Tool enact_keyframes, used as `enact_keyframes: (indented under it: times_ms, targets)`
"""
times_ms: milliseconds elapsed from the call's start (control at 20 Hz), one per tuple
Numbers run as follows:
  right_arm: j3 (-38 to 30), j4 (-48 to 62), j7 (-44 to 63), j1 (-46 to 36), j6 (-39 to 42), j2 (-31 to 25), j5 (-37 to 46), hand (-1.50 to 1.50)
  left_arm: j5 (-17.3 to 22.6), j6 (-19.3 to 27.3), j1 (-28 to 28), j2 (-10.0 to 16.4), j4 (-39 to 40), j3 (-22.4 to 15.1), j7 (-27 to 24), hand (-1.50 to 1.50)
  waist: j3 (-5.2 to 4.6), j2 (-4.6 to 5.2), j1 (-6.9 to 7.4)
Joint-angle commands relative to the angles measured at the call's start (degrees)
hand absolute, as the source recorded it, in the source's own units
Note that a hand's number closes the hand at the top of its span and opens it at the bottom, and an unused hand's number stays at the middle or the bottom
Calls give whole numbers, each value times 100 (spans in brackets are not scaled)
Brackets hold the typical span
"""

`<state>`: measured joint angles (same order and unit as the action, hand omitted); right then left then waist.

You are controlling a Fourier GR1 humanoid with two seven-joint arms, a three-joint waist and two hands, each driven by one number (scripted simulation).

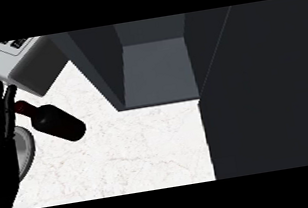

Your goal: Pick up the wine, place it into the cabinet and close the cabinet

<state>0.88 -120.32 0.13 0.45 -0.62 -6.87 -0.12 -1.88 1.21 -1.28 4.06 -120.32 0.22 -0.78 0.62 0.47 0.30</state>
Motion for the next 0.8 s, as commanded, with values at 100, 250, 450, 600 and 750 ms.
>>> enact_keyframes:
  times_ms: [100, 250, 450, 600, 750]
  targets:
    - [144, -486, -283, 617, 287, 39, -121, -150, 1158, -625, -374, 409, 645, 886, -292, -150, -63, -50, -70]
    - [189, -422, -409, 518, 475, -65, -155, -150, 2439, -1516, -381, 954, 1213, 1679, -491, -150, -70, -44, -38]
    - [764, -924, 707, 1167, 1302, -305, -1427, -150, 3314, -908, -334, 289, 1053, 1219, 1237, -150, -64, -94, -94]
    - [794, -1723, 1349, 1338, 1190, -403, -1751, -150, 3997, -799, -471, 727, 774, 1633, 1944, -150, -64, -83, -61]
    - [1078, -2399, 1825, 1543, 911, -344, -1692, -150, 4714, -592, -471, 1220, 189, 2138, 2665, -150, -65, -89, -3]
